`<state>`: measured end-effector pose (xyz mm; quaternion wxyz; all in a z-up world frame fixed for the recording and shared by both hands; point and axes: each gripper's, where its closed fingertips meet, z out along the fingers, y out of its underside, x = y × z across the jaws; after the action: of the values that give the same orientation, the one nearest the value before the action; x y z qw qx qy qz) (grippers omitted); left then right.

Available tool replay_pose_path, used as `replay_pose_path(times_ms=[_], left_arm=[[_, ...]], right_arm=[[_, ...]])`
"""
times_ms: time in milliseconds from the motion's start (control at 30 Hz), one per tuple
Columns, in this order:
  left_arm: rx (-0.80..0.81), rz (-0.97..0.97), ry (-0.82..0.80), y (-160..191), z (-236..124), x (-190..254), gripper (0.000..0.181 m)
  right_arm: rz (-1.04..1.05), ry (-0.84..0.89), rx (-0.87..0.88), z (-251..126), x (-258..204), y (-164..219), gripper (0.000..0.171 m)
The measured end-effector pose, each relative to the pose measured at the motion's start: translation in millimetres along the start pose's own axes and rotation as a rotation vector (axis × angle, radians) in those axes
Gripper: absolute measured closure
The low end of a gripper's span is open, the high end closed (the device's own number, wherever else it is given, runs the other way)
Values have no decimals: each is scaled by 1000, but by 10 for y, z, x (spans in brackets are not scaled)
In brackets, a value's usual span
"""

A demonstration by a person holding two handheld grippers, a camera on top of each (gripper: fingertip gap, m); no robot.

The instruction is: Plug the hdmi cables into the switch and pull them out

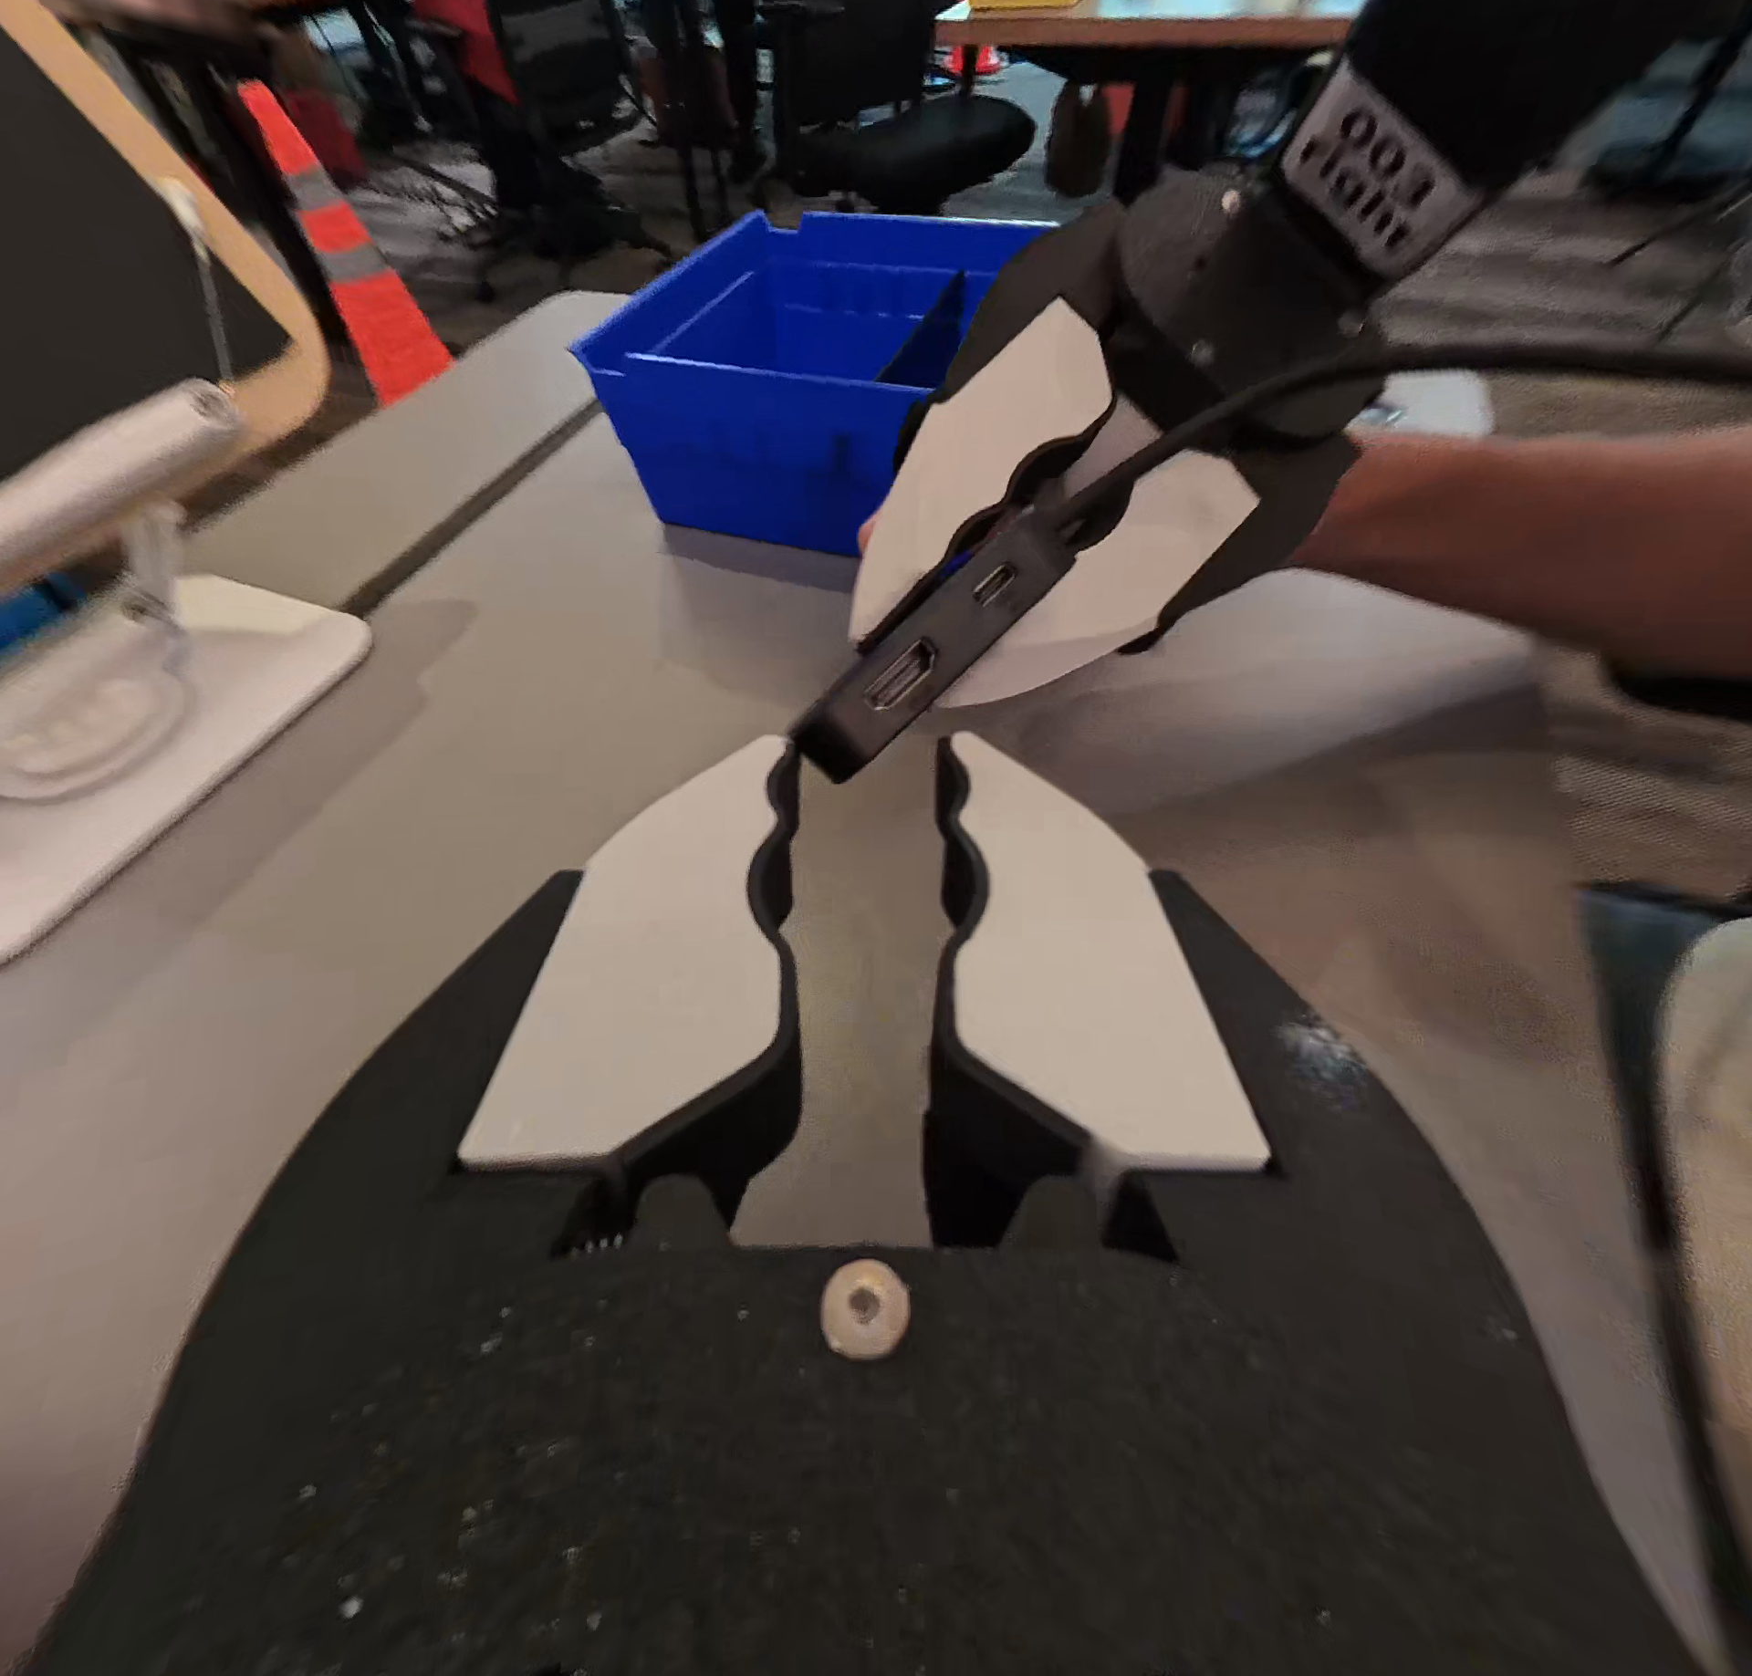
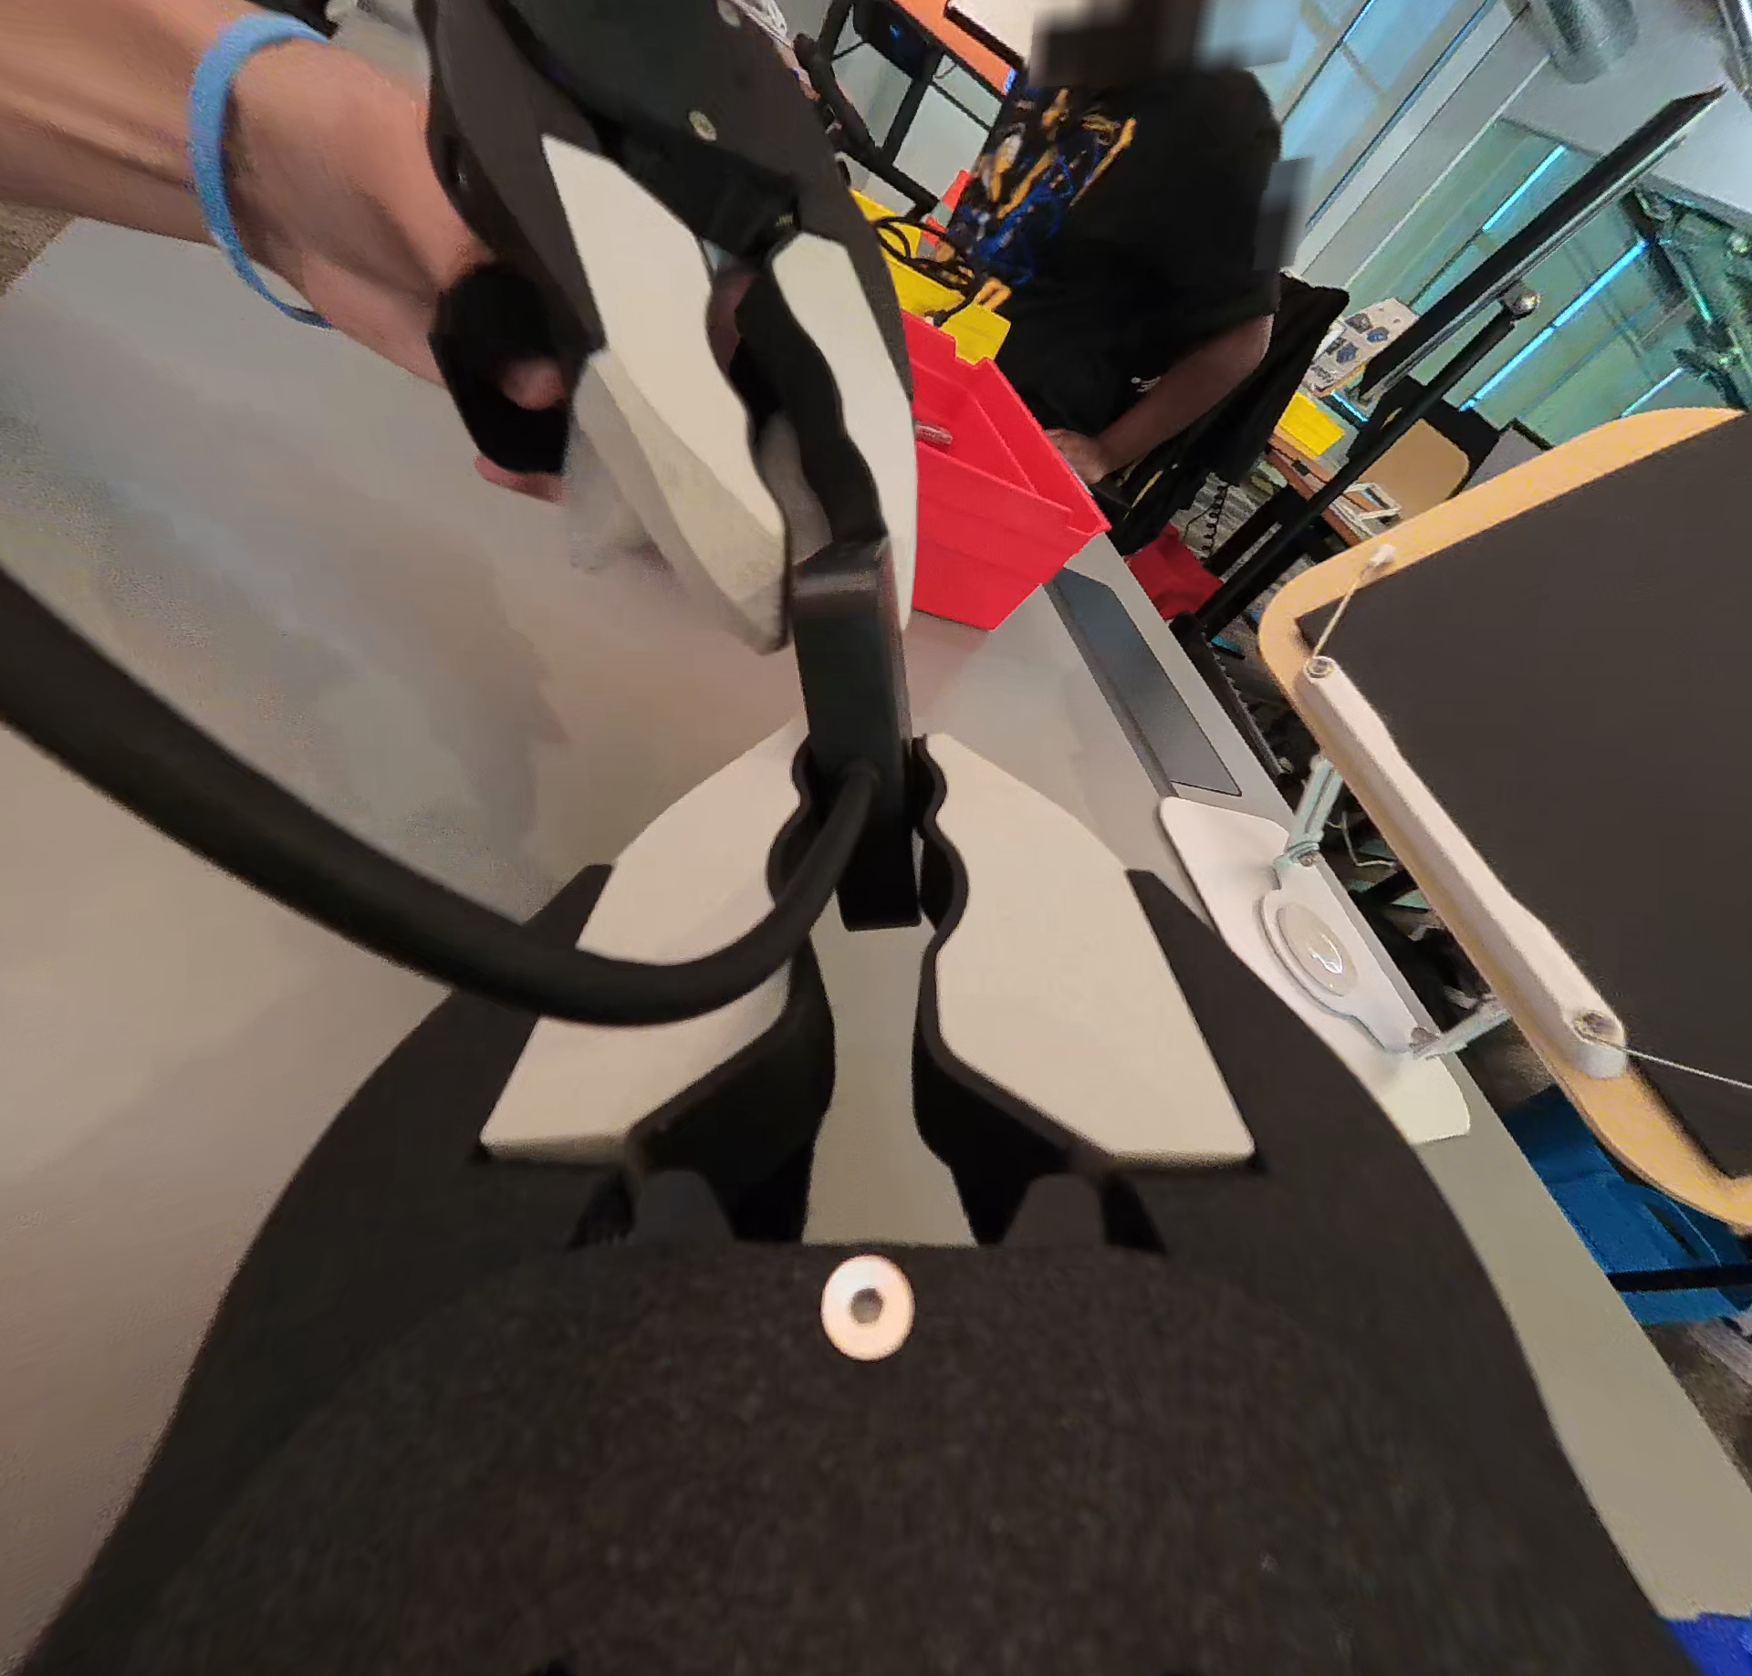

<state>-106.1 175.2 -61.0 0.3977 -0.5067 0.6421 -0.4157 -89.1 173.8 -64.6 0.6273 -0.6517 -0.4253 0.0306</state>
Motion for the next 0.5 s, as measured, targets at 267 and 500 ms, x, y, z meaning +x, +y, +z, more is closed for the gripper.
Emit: replay_pose_path(times_ms=[267, 500], left_arm=[[-35, 23, 25, 95, -11, -35, 136], [-42, 202, 66, 106, 40, 84, 160]], right_arm=[[30, -44, -1, -25, -47, 14, 156], [67, -121, 12, 32, -190, -21, 157]])
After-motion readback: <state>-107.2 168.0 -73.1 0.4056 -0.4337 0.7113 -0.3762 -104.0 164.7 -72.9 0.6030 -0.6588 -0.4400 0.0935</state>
